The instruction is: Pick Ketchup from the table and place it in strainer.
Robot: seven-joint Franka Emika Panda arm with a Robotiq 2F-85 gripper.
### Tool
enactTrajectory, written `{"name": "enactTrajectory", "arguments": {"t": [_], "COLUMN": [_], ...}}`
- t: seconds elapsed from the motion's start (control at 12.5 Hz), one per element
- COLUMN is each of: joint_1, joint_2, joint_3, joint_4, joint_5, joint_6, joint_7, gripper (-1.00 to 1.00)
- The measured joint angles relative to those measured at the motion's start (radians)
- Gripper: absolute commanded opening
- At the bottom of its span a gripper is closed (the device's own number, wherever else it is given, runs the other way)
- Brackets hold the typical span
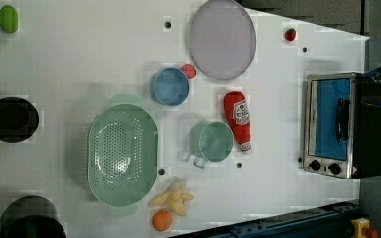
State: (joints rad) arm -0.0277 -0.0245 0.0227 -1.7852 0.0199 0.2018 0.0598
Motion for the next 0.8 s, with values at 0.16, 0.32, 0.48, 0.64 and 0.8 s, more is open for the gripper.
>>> {"name": "enactTrajectory", "arguments": {"t": [0.16,0.32,0.48,0.64,0.8], "joint_1": [-0.074,-0.09,-0.093,-0.094,-0.095], "joint_2": [-0.124,-0.225,-0.261,-0.247,-0.185], "joint_3": [0.062,0.062,0.071,0.093,0.117], "joint_4": [-0.135,-0.173,-0.15,-0.15,-0.189], "joint_5": [0.007,0.01,0.011,0.009,0.009], "joint_6": [-0.103,-0.143,-0.14,-0.133,-0.035], "joint_7": [0.0,0.0,-0.024,-0.08,-0.139], "gripper": [0.81,1.0,1.0,1.0,1.0]}}
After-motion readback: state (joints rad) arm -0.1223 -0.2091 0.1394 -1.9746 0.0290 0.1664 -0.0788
